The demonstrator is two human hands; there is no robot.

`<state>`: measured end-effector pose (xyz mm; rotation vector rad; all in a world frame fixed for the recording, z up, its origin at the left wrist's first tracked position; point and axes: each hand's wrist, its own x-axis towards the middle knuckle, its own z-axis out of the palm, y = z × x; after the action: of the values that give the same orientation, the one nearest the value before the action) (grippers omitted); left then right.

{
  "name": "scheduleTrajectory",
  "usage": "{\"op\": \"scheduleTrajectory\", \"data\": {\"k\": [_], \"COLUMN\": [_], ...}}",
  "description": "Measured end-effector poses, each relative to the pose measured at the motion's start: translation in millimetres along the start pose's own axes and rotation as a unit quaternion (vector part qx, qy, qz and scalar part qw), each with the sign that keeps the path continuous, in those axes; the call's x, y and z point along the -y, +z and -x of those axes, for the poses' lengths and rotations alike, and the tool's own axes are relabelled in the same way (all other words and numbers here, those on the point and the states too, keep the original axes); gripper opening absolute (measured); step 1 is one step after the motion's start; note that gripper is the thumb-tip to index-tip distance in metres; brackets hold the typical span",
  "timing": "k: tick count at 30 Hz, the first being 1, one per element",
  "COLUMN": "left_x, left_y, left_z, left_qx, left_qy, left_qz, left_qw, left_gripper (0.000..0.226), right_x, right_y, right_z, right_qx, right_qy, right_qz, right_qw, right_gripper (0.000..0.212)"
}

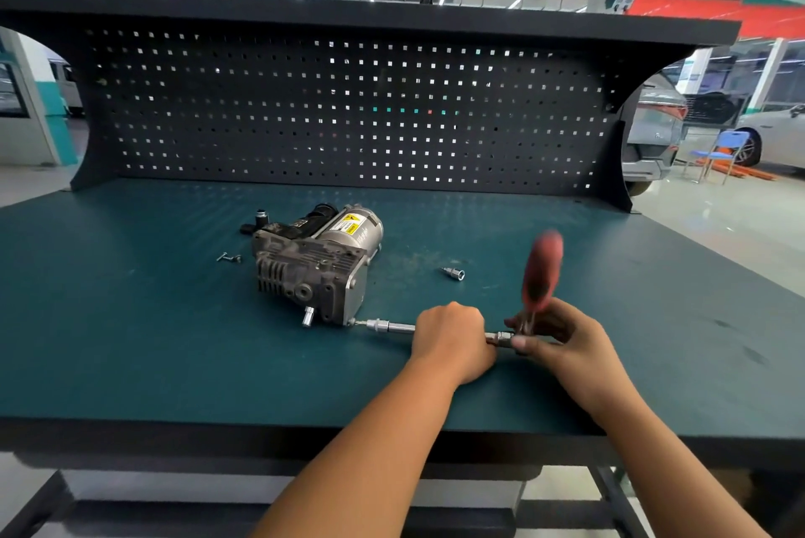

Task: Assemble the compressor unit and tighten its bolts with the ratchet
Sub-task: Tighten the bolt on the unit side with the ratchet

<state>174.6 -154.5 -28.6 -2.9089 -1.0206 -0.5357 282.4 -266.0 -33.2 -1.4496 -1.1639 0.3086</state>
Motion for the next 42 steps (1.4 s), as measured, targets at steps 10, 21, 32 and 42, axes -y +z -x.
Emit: {"op": "scheduleTrajectory", "data": {"k": [10,21,32,42], "left_x": [-3,0,-1,0], "left_y": [-2,-4,-4,-2], "left_z": [0,1,5,5], "left_qx": [-0.001,0.031,-0.001,-0.008], "left_qy": [-0.003,0.011,0.016,0.004], "left_qz": [0.01,-0.01,-0.008,0.0], "left_qw": [1.0,0.999,1.0,1.0], "left_gripper": [0.016,0.013,0.015,0.021], "right_x": [3,9,11,7], "right_y": [10,4,11,2], "right_z": [-11,19,-2,1], "right_qx": [-0.028,0.028,-0.014,0.039], "right_qy": [0.12,-0.119,0.066,0.05], "right_qz": [0.135,0.204,0.162,-0.039], "right_qw": [0.983,0.971,0.984,0.997], "right_gripper": [0.024,0.04,0.018,0.012]}}
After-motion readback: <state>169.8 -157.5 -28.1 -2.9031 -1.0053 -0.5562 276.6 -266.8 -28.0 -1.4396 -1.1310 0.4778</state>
